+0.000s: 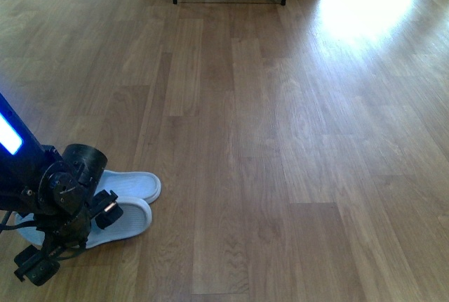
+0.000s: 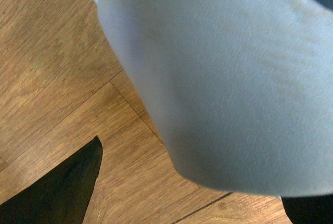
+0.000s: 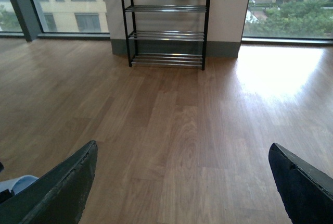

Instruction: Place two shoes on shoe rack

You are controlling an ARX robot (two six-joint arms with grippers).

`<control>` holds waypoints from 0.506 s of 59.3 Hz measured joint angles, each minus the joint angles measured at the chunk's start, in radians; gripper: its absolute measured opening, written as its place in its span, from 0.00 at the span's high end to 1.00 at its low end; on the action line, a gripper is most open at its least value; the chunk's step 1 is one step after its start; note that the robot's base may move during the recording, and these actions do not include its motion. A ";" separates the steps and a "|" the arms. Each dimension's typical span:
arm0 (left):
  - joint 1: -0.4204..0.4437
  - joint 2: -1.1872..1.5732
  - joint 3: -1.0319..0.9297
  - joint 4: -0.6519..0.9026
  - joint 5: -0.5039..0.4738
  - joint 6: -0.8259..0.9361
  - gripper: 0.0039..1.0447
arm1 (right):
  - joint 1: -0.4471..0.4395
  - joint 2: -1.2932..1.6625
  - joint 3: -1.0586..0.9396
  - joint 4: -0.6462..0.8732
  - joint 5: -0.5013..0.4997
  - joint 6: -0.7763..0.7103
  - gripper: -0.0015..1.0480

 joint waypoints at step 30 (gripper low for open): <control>0.042 0.053 0.049 -0.032 -0.069 0.047 0.15 | 0.000 0.000 0.000 0.000 0.000 0.000 0.09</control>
